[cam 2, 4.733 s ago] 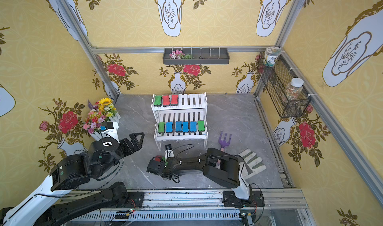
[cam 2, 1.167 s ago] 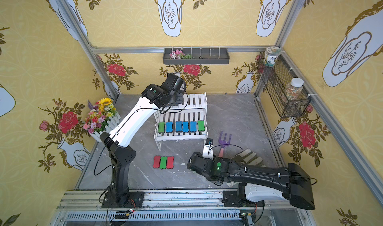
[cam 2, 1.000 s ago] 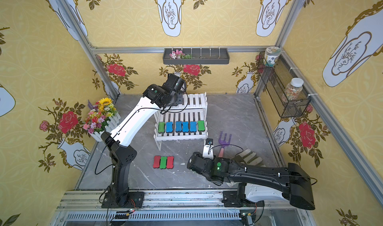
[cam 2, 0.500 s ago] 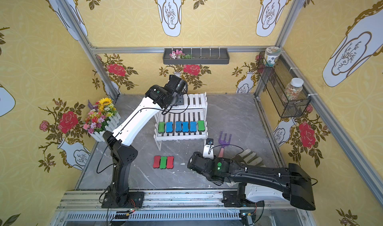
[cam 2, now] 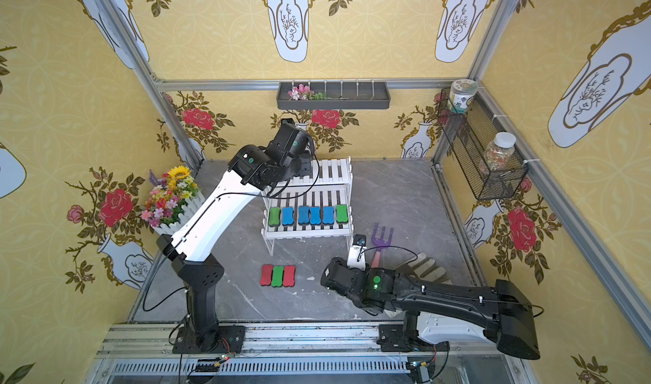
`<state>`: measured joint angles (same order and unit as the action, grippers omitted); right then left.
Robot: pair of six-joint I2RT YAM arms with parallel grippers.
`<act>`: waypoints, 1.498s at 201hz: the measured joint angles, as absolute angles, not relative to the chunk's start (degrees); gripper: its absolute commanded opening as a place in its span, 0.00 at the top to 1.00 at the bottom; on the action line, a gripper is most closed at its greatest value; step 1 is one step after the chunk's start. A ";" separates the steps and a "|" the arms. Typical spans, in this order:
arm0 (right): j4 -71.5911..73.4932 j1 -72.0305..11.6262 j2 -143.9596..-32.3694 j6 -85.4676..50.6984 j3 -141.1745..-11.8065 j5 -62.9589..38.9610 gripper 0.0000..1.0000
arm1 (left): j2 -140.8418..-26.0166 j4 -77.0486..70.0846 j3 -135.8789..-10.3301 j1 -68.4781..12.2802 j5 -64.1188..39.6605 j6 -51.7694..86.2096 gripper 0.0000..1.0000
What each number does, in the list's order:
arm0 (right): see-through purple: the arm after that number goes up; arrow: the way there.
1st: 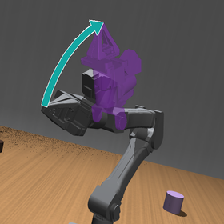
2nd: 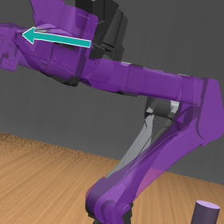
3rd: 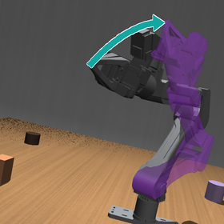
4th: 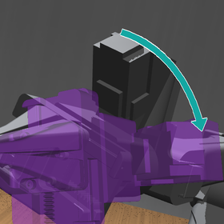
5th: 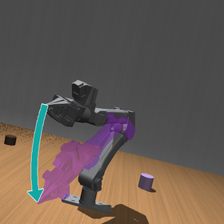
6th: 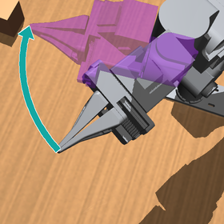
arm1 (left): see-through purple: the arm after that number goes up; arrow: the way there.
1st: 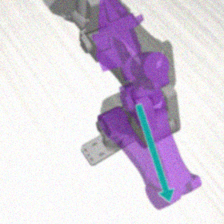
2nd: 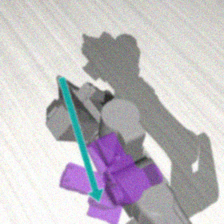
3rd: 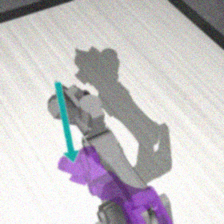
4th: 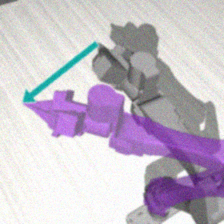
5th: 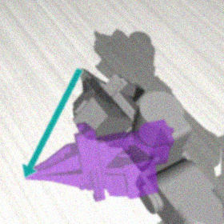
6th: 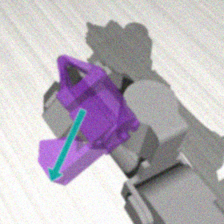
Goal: Remove the whiteboard erasers from the shelf
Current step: Pick up the whiteboard eraser from the shelf, then place the whiteboard eraser at the center of the board.
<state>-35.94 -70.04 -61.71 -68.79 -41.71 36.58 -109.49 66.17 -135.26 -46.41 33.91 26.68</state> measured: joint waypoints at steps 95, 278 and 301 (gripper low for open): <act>-38.11 -69.87 -55.27 -70.48 -38.65 37.85 0.41 | -79.20 63.88 -80.44 -70.17 41.41 56.86 0.64; -58.52 -69.73 -38.13 -76.51 -42.00 48.31 0.41 | -99.98 32.75 -62.70 -66.02 24.34 61.36 0.68; -58.70 -69.73 -38.04 -76.69 -42.24 48.60 0.41 | -102.17 33.89 -63.53 -66.02 23.75 60.42 0.67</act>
<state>-58.70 -69.73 -38.04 -76.69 -42.24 48.60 -102.17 33.89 -63.53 -66.02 23.75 60.42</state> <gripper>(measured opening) 0.594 0.347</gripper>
